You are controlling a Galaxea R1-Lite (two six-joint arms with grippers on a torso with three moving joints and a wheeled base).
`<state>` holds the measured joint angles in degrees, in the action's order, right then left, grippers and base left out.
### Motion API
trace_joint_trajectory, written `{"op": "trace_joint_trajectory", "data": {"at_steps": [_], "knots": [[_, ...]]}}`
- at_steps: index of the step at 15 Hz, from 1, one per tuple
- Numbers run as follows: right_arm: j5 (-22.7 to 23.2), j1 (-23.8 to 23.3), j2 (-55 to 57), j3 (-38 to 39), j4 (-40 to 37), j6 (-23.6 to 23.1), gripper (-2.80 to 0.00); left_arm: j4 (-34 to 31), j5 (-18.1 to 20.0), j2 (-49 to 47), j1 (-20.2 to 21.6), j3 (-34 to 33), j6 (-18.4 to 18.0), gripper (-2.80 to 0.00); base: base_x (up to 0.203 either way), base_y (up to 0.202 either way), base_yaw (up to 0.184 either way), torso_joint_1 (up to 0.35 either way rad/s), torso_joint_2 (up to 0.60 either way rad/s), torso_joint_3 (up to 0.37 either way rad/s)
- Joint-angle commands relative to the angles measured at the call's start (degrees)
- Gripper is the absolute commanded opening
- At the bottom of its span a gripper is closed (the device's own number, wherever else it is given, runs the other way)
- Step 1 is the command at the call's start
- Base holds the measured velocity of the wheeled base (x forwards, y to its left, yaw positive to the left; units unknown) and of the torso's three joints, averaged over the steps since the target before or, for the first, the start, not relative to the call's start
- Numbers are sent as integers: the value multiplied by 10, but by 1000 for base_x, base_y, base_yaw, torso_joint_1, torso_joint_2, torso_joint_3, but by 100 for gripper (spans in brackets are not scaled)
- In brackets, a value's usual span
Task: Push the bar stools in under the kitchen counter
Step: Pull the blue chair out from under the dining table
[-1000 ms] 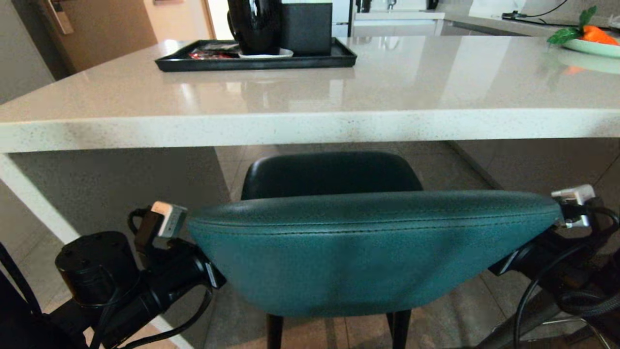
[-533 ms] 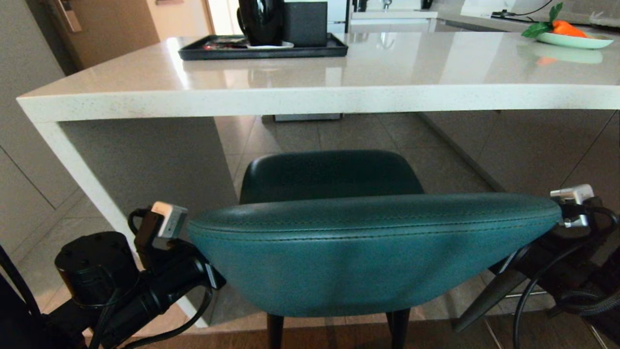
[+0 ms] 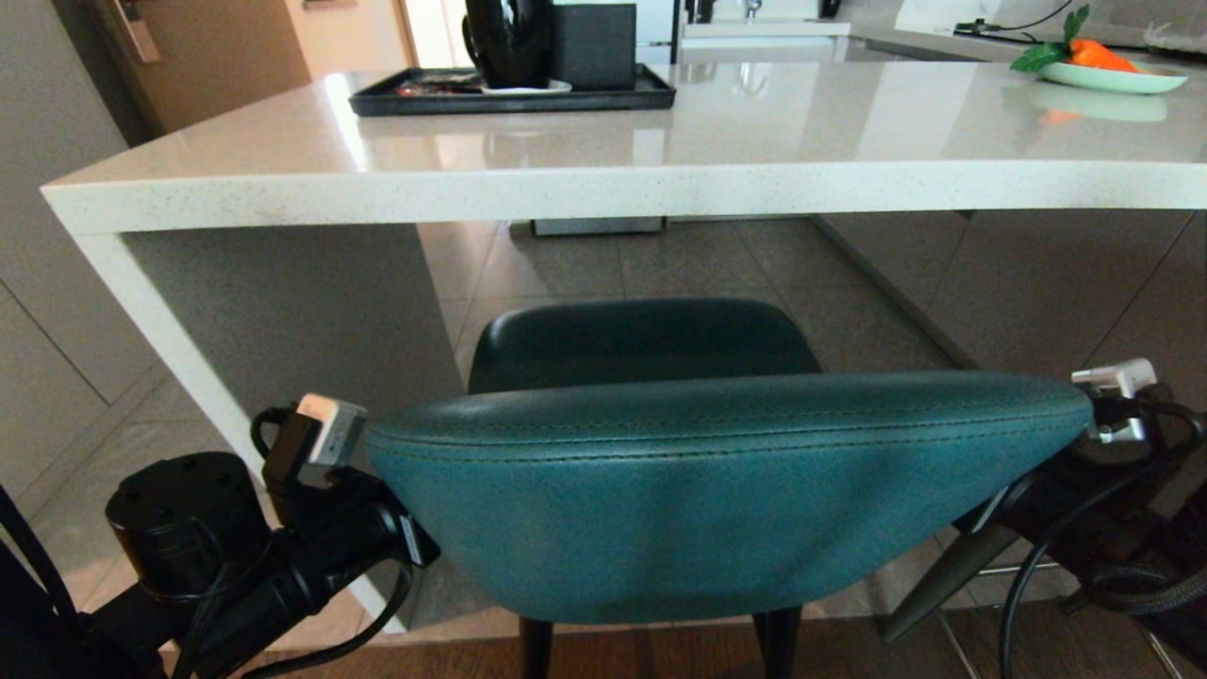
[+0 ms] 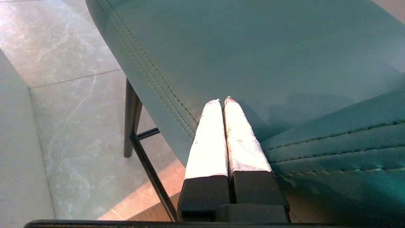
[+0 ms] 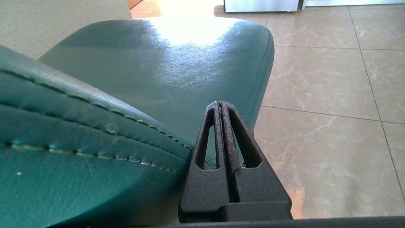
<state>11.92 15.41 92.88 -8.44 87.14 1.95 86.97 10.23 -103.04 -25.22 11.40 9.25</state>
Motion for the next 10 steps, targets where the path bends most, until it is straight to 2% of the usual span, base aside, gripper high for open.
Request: {"op": "trace_joint_trajectory", "data": {"at_steps": [1,3,4,10], "knots": [[0,1,0,0,5,0,-280,7,-2,9,-2,-3,1,-280,0,0,0,0,0,0],[0,1,-1,0,5,0,-280,7,-9,13,-3,-8,0,-280,-28,0,2,5,2,0],[0,2,-1,0,5,0,-280,7,-9,14,-4,-10,0,-280,-151,0,-1,17,2,-7],[-1,1,-2,-2,5,0,-280,7,-9,12,-4,-8,0,-280,-192,0,-3,4,2,1]]}}
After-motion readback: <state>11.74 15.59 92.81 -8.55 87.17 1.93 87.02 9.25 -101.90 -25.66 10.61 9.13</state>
